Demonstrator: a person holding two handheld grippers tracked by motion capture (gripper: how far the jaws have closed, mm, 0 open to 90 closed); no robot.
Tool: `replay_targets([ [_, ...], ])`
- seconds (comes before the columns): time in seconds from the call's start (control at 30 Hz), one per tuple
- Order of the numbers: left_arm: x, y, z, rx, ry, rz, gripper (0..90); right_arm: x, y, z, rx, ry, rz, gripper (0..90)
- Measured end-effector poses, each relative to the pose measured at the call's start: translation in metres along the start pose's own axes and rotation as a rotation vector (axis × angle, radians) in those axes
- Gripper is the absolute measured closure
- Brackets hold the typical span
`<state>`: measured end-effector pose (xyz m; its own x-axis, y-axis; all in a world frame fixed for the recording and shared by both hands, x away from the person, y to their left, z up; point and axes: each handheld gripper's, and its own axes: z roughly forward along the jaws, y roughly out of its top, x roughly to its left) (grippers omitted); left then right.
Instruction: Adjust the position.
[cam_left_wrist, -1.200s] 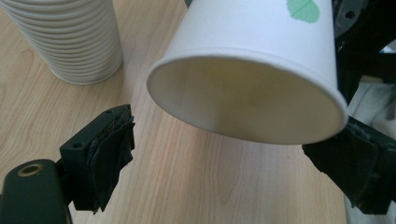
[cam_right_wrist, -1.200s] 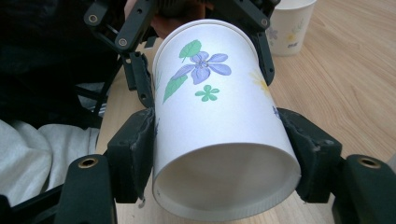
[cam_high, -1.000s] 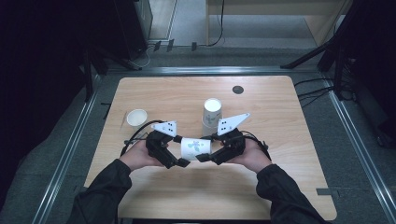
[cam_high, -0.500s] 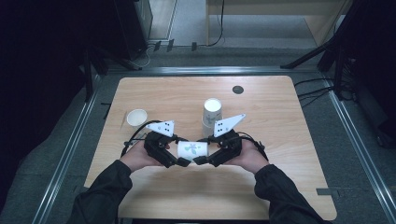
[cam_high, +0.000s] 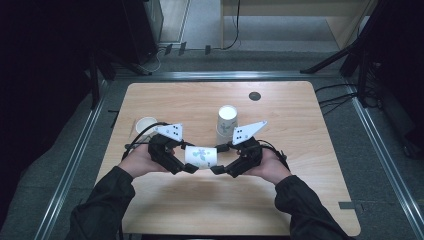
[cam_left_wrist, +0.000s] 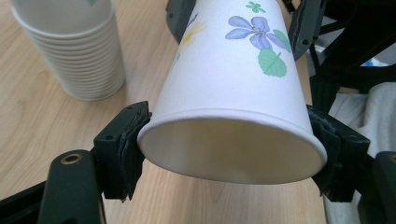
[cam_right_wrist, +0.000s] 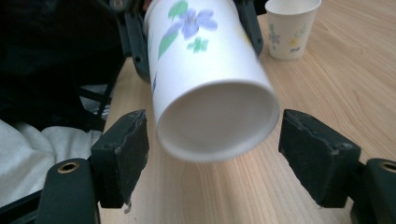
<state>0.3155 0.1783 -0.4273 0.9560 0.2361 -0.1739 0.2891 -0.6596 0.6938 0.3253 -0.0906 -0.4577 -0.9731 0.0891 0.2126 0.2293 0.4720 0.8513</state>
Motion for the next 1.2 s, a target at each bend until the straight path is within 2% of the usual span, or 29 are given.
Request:
replay_targets([
  [0.03,0.000,0.000,0.000,0.000,0.000,0.000,23.4,0.000,-0.001,0.000,0.003,-0.002,-0.003,24.7],
  [0.1,0.001,0.003,0.000,0.046,0.012,0.001,23.4,0.000,-0.001,0.001,0.010,-0.007,-0.001,24.7],
  [0.13,0.002,0.006,0.002,0.096,0.006,-0.012,23.4,0.001,-0.002,0.002,0.022,-0.017,-0.003,24.7],
  [0.17,0.002,0.006,0.002,0.096,0.006,-0.012,23.4,0.001,-0.002,0.002,0.022,-0.017,-0.003,24.7],
  [0.2,0.001,0.009,0.006,0.145,0.014,-0.011,23.4,0.001,-0.003,0.004,0.040,-0.027,-0.006,24.8],
  [0.23,0.002,0.010,0.008,0.171,0.006,-0.012,23.3,0.001,-0.004,0.005,0.046,-0.029,-0.007,24.8],
  [0.27,0.002,0.010,0.008,0.171,0.006,-0.012,23.3,0.001,-0.004,0.005,0.046,-0.029,-0.007,24.8],
  [0.37,0.001,0.013,0.015,0.224,0.001,0.013,23.3,0.000,-0.006,0.009,0.069,-0.034,-0.005,24.8],
  [0.4,0.000,0.015,0.019,0.267,0.006,0.034,23.3,0.001,-0.008,0.011,0.083,-0.035,-0.002,24.9],
  [0.47,-0.001,0.016,0.024,0.322,0.020,0.057,23.3,0.002,-0.009,0.014,0.095,-0.037,-0.004,25.0],
  [0.5,-0.001,0.016,0.024,0.322,0.020,0.057,23.3,0.001,-0.010,0.016,0.104,-0.041,-0.010,25.0],
  [0.53,-0.001,0.018,0.028,0.370,0.029,0.078,23.4,0.001,-0.011,0.017,0.108,-0.038,-0.008,25.1],
  [0.7,-0.001,0.021,0.033,0.396,0.023,0.082,23.3,0.001,-0.014,0.024,0.133,-0.037,-0.006,25.4],
  [0.73,-0.002,0.023,0.036,0.436,0.045,0.086,23.3,0.001,-0.015,0.025,0.135,-0.036,-0.003,25.6],
  [0.77,-0.002,0.023,0.036,0.436,0.045,0.086,23.3,0.001,-0.015,0.026,0.144,-0.035,-0.004,25.7],
  [0.8,-0.002,0.025,0.039,0.484,0.065,0.101,23.3,0.001,-0.015,0.028,0.149,-0.036,-0.005,25.7],
  [0.83,-0.002,0.026,0.041,0.495,0.069,0.104,23.4,0.001,-0.016,0.030,0.153,-0.033,-0.008,25.9],
  [0.97,-0.005,0.029,0.044,0.514,0.051,0.103,23.4,0.001,-0.017,0.036,0.172,-0.031,-0.015,26.3],
  [1.1,-0.006,0.032,0.046,0.536,0.063,0.098,23.3,0.002,-0.018,0.040,0.186,-0.031,-0.017,27.4],
  [1.13,-0.006,0.033,0.047,0.545,0.055,0.089,23.3,0.001,-0.018,0.042,0.190,-0.033,-0.024,27.5],
  [1.2,-0.008,0.034,0.049,0.551,0.054,0.096,23.3,0.001,-0.019,0.043,0.198,-0.035,-0.022,28.3],
])
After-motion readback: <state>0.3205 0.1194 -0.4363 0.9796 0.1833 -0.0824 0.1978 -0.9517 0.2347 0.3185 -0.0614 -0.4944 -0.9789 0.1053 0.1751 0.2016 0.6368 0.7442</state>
